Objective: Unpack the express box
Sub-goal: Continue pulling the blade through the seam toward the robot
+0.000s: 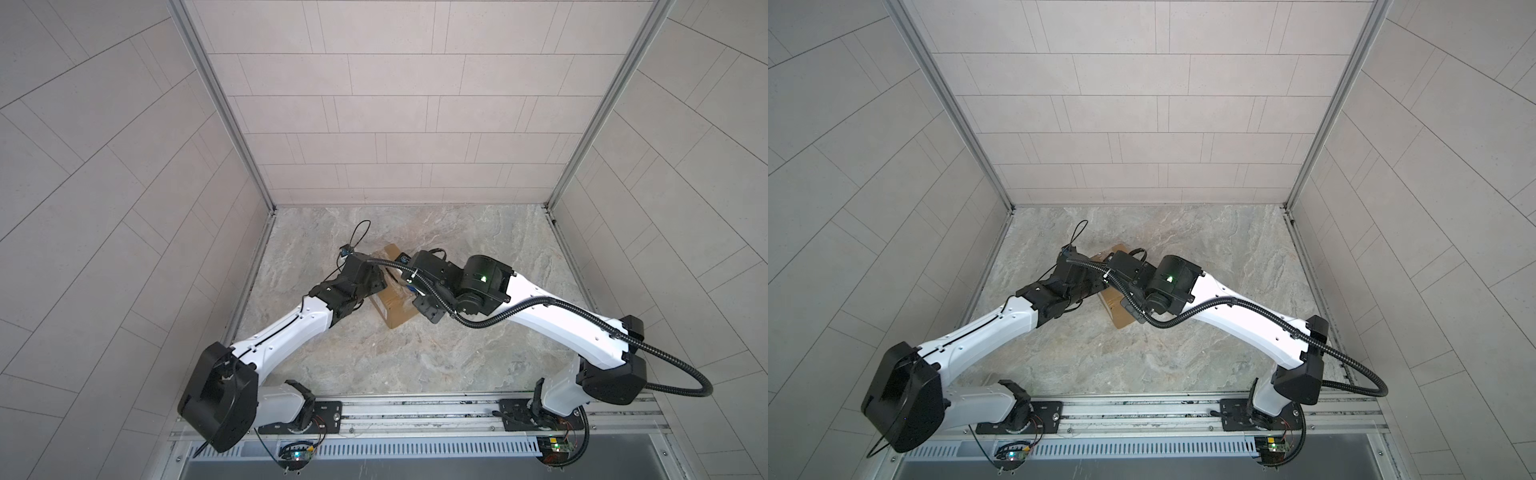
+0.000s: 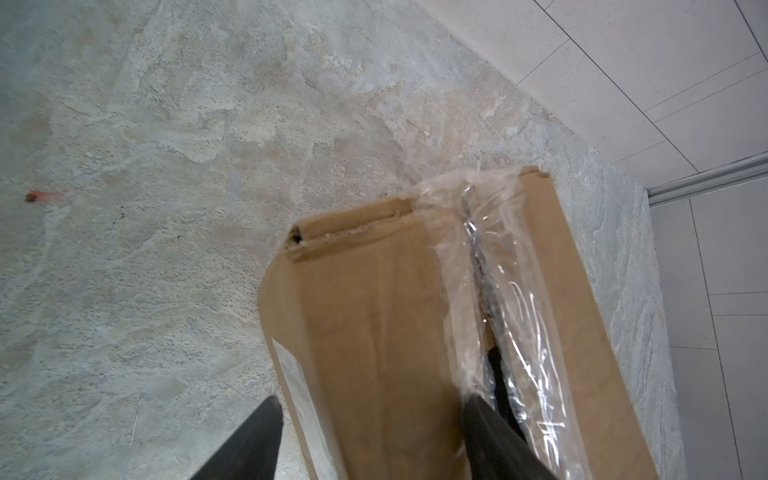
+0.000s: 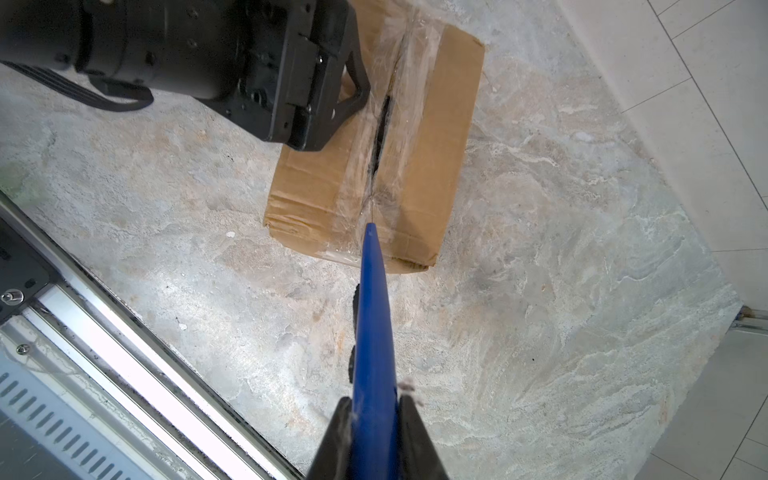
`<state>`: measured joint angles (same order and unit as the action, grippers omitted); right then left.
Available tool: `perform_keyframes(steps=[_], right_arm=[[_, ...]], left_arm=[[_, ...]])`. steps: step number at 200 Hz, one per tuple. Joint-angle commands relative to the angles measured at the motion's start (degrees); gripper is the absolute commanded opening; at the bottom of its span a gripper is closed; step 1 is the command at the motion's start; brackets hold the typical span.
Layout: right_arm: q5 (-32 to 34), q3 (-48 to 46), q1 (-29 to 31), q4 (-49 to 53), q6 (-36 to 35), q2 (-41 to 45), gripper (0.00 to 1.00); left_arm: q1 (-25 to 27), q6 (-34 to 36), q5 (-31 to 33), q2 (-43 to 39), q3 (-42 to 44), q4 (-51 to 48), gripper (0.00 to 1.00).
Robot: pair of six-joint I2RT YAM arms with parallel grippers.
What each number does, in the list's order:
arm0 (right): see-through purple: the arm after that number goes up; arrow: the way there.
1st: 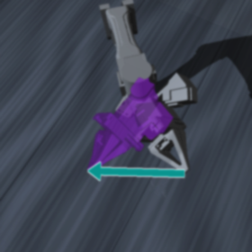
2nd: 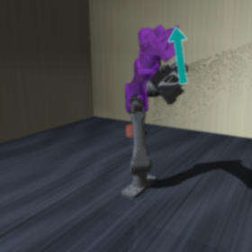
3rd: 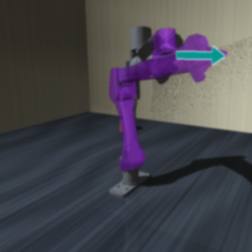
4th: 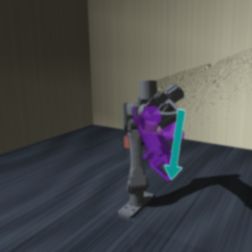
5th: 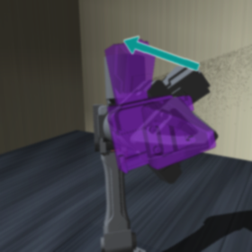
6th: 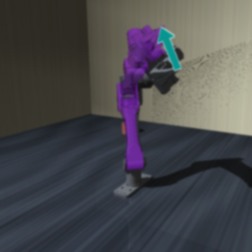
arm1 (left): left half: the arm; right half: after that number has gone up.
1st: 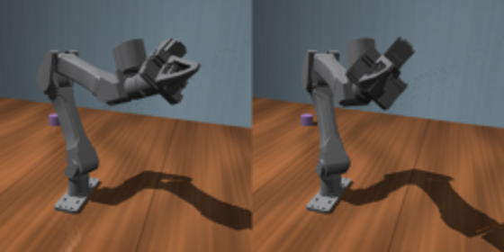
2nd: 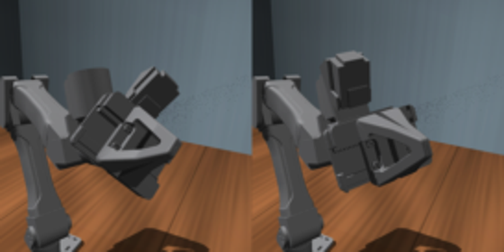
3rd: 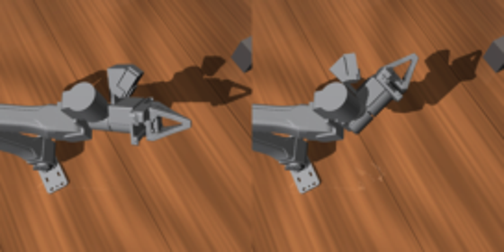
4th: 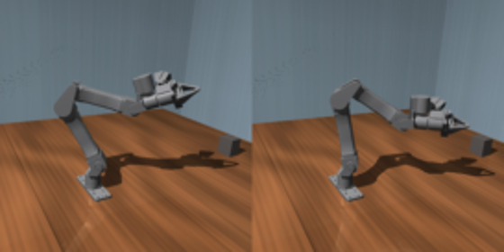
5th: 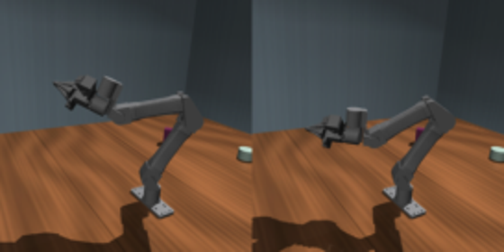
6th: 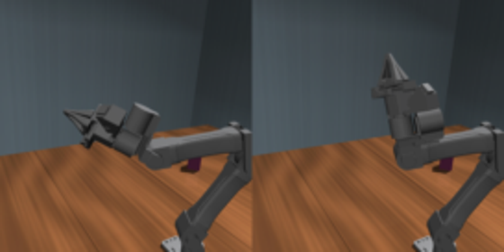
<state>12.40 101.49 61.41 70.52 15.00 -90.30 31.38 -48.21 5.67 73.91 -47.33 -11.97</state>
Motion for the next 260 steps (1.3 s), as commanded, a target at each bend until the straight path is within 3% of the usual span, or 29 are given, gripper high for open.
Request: perform_keyframes(steps=[1, 77, 142, 188, 260], right_arm=[[-1.6, -0.5, 0.4, 4.1, 0.6, 0.5, 0.00], [-3.2, -1.4, 0.3, -2.9, 0.4, -4.8, 0.00], [-2.4, 5.3, 0.4, 10.8, 2.3, -5.7, 0.00], [-2.9, 5.7, 0.4, 14.7, 1.4, -3.4, 0.00], [-4.7, 2.9, 0.4, 5.3, -1.1, -4.0, 0.00]], left_arm=[[-0.7, 0.4, 4.4, 1.5, 2.3, -8.3, 0.71], [-0.7, 0.2, 4.0, 0.7, 2.2, -8.1, 0.71], [-0.8, 0.0, 5.7, 0.7, 2.5, -8.9, 0.71], [-0.7, 0.0, 6.4, 0.9, 2.6, -9.2, 0.70], [-0.8, -0.1, 5.7, 0.9, 2.2, -8.8, 0.70]])
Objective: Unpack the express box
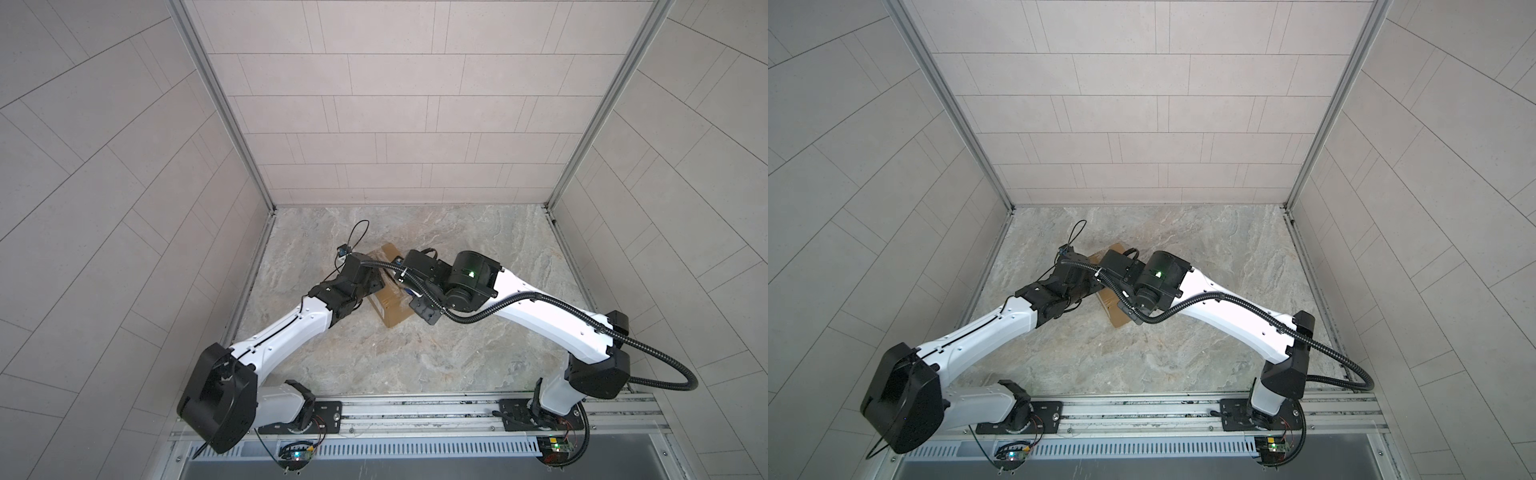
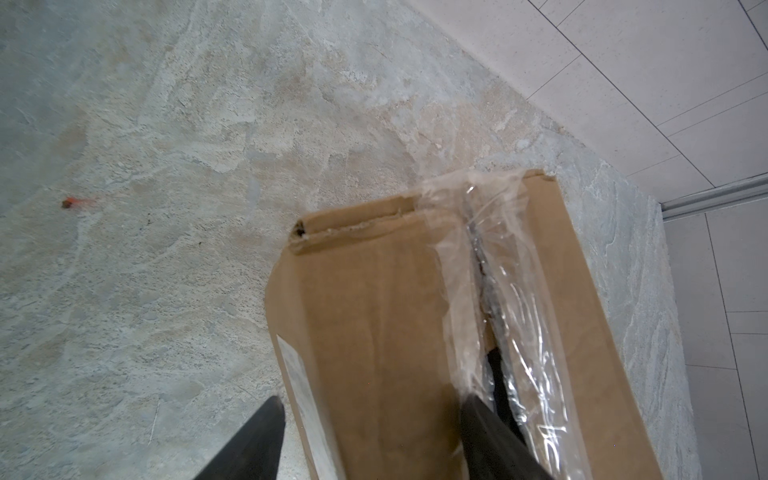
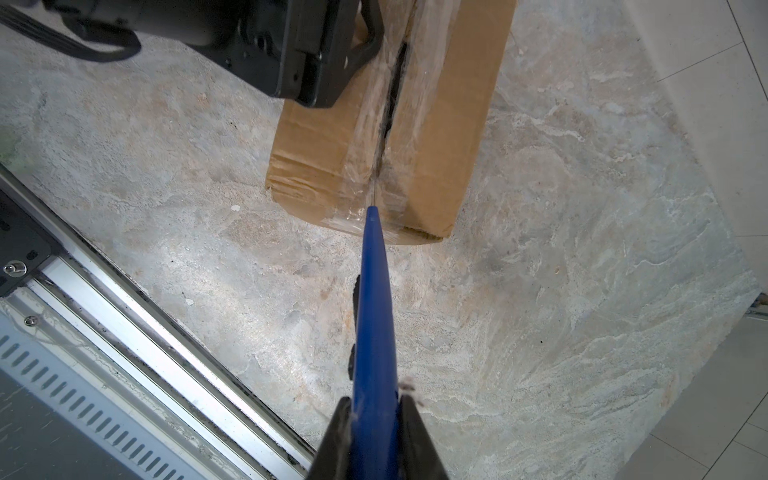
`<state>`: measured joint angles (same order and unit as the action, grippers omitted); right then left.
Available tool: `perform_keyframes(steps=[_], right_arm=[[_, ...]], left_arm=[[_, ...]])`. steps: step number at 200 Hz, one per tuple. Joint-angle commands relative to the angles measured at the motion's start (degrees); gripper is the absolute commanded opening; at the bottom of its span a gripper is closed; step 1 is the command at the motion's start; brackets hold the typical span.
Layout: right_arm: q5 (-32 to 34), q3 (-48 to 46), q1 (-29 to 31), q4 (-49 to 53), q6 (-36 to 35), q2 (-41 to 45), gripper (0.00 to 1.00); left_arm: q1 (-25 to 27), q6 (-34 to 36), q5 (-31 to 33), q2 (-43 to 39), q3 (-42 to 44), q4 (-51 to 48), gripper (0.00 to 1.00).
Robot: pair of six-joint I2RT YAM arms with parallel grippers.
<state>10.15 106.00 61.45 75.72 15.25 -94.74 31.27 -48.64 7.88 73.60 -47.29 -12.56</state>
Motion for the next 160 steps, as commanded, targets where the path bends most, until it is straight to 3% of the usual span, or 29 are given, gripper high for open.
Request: perform_keyframes(steps=[1, 38, 89, 160], right_arm=[[-2.5, -1.6, 0.3, -0.1, -1.4, 0.3, 0.00], [-2.0, -1.7, 0.2, -4.1, -1.3, -2.0, 0.00], [-1.2, 5.6, 0.4, 8.9, 0.5, -4.3, 0.00], [-2.8, 4.4, 0.4, 13.0, 1.8, -0.7, 0.00]], left_arm=[[-0.7, 0.3, 3.5, 1.2, 2.2, -8.2, 0.70], [-0.6, 0.2, 3.2, 0.5, 2.2, -8.1, 0.70], [-0.6, 0.6, 5.1, 0.1, 2.3, -9.4, 0.69], [-0.6, 0.3, 5.3, 0.9, 2.4, -8.8, 0.69]])
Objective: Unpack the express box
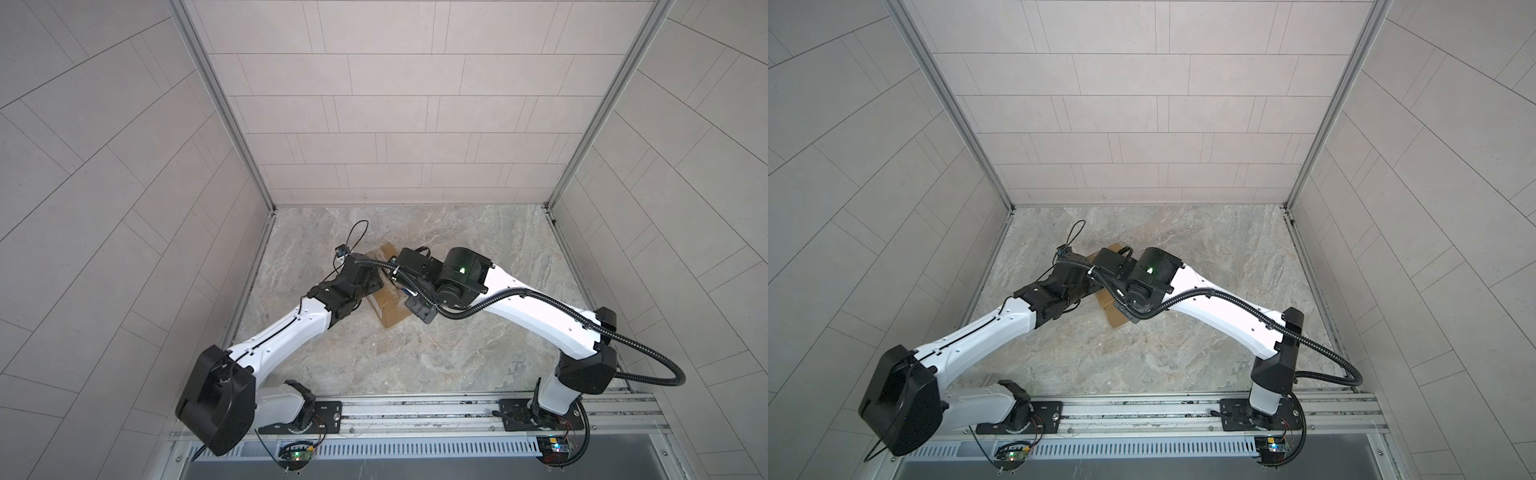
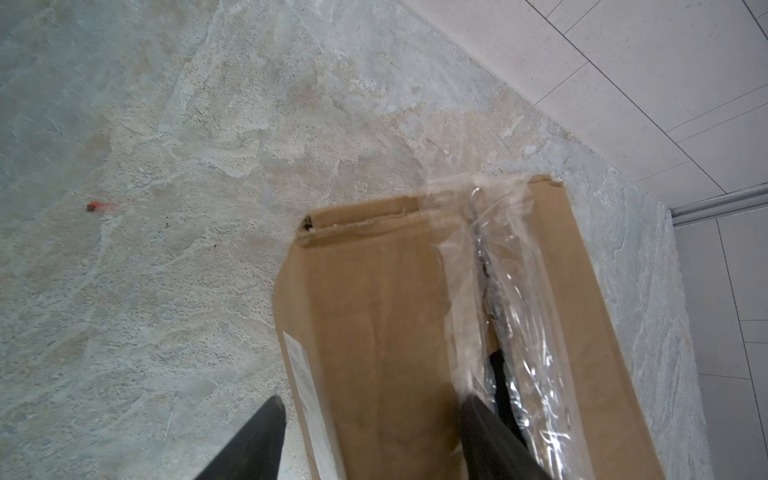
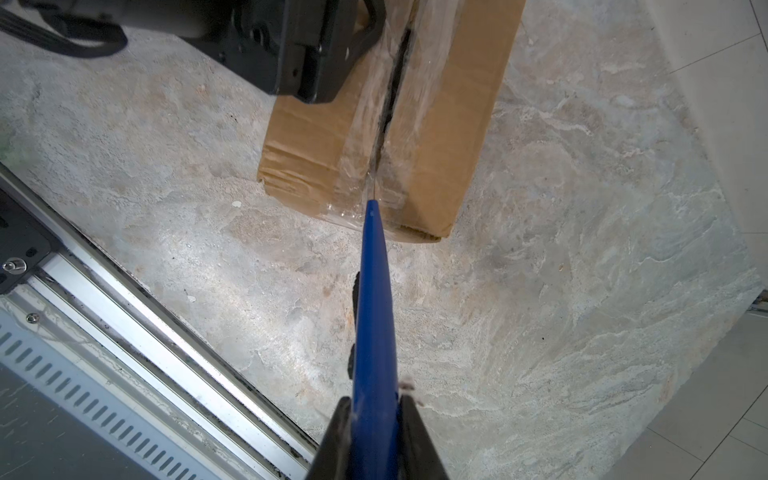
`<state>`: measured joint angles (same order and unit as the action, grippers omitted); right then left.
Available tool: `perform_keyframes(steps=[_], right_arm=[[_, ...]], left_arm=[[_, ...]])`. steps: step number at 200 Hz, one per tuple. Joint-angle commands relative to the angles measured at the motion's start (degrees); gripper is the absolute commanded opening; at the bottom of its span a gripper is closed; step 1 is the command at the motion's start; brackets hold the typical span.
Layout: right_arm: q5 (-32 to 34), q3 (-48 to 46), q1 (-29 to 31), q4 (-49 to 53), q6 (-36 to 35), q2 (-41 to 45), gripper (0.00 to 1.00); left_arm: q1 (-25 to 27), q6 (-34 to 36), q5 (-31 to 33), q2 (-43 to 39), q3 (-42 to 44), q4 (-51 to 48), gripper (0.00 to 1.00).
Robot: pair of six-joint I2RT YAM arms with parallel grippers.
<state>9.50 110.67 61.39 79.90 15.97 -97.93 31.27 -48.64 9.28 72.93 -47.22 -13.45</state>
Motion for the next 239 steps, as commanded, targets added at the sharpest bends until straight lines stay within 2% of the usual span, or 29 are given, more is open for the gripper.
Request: perform_keyframes(steps=[1, 121, 175, 178, 200, 239], right_arm=[[-2.2, -0.3, 0.5, 8.8, 1.1, 2.6, 0.00], [-1.5, -0.4, -0.4, 0.3, -2.0, -1.8, 0.00], [-1.2, -0.6, -1.9, -1.8, -3.0, -2.3, 0.00], [-1.0, -0.7, -2.0, -1.9, -3.1, -2.3, 0.00], [-0.7, -1.4, -2.5, -2.6, -3.7, -1.8, 0.00], [-0.6, -2.2, -3.2, -3.8, -7.4, -1.6, 0.00]], left_arm=[[-0.6, 0.3, 3.9, 1.6, 2.3, -8.0, 0.69], [-0.7, 1.0, 1.9, -0.1, 0.1, -7.3, 0.70], [-2.1, 2.6, -5.7, -4.5, -1.5, -5.1, 0.75], [-3.8, 2.7, -6.2, -4.9, -1.6, -5.2, 0.75], [-5.7, 4.1, -10.9, -7.1, -1.6, -5.2, 0.77], [-5.7, 6.3, -16.2, -9.2, -1.4, -4.6, 0.79]])
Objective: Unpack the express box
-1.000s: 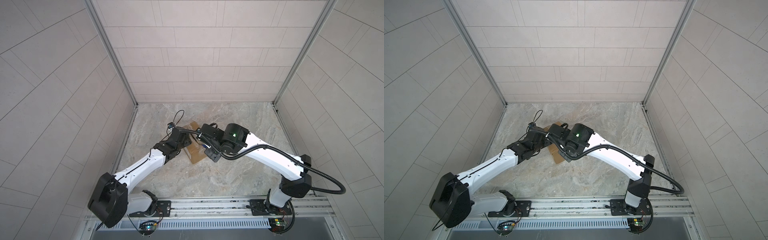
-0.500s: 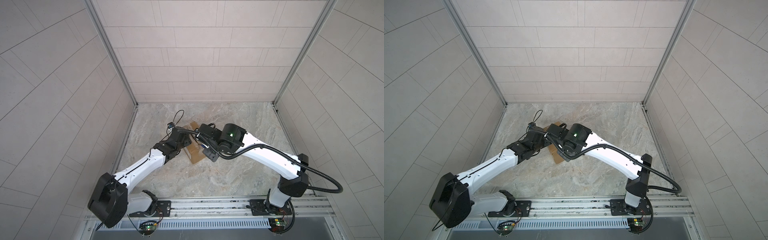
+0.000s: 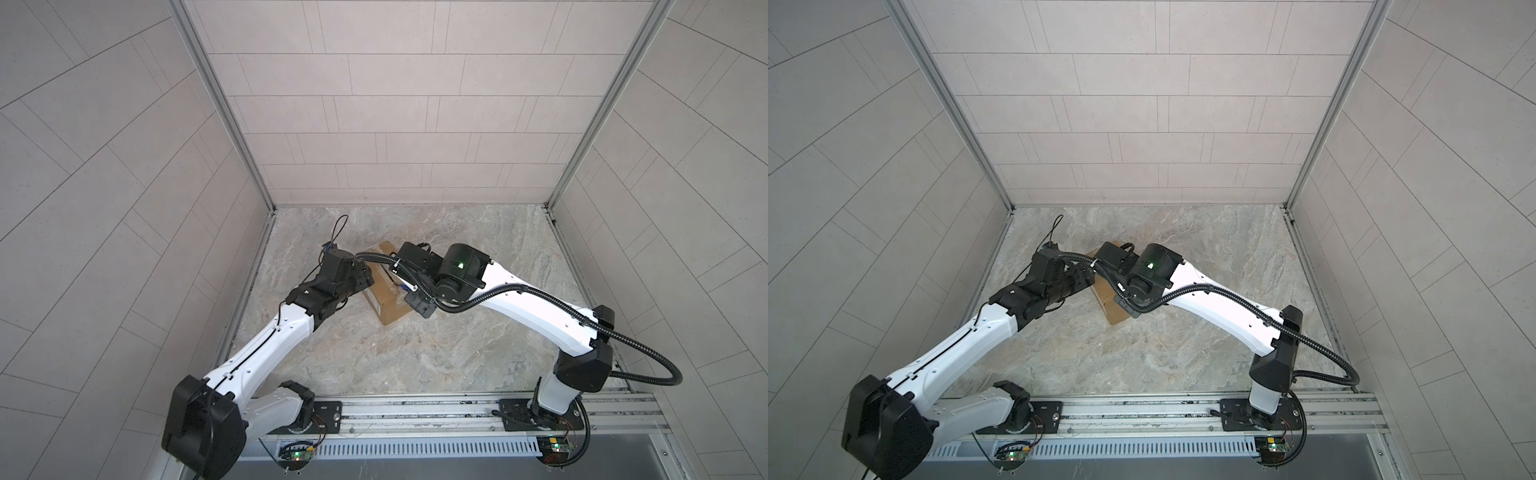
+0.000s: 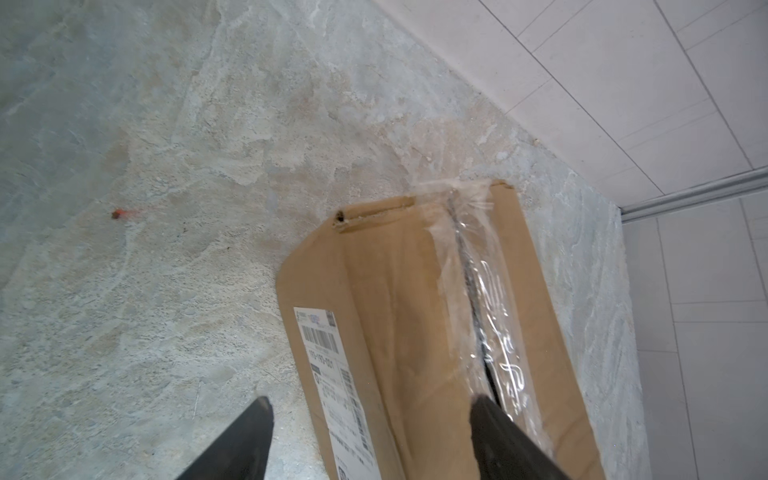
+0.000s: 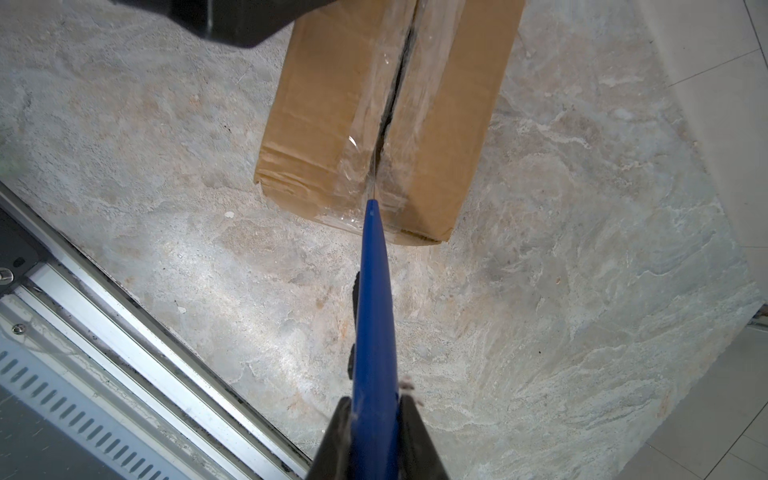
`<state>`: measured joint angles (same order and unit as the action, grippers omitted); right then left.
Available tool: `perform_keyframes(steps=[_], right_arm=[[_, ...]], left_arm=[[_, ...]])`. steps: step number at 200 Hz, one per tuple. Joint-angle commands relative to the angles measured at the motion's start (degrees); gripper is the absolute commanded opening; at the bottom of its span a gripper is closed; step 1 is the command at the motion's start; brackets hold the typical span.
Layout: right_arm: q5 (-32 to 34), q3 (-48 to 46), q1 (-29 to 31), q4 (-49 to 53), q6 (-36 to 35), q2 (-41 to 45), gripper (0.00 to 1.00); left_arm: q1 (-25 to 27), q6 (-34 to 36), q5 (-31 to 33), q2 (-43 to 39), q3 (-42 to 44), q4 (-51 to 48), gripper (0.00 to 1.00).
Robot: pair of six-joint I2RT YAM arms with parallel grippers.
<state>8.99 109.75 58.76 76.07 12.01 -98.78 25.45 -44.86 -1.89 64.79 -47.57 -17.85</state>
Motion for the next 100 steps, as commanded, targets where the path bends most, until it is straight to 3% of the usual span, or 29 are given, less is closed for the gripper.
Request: perform_keyframes(steps=[1, 67, 100], right_arm=[[-0.1, -1.4, -0.6, 0.0, -3.5, -0.7, 0.00], [1.5, -0.3, -1.3, 0.8, -5.8, -1.1, 0.00], [3.1, 2.4, -1.3, 4.5, -3.5, -1.2, 0.00]], left_arm=[[0.1, 2.5, -5.1, -1.1, -1.0, -0.1, 0.79], [2.8, 0.3, -5.8, 5.1, 0.6, 4.8, 0.74], [2.8, -2.9, -2.1, 6.9, 1.5, 2.6, 0.68]])
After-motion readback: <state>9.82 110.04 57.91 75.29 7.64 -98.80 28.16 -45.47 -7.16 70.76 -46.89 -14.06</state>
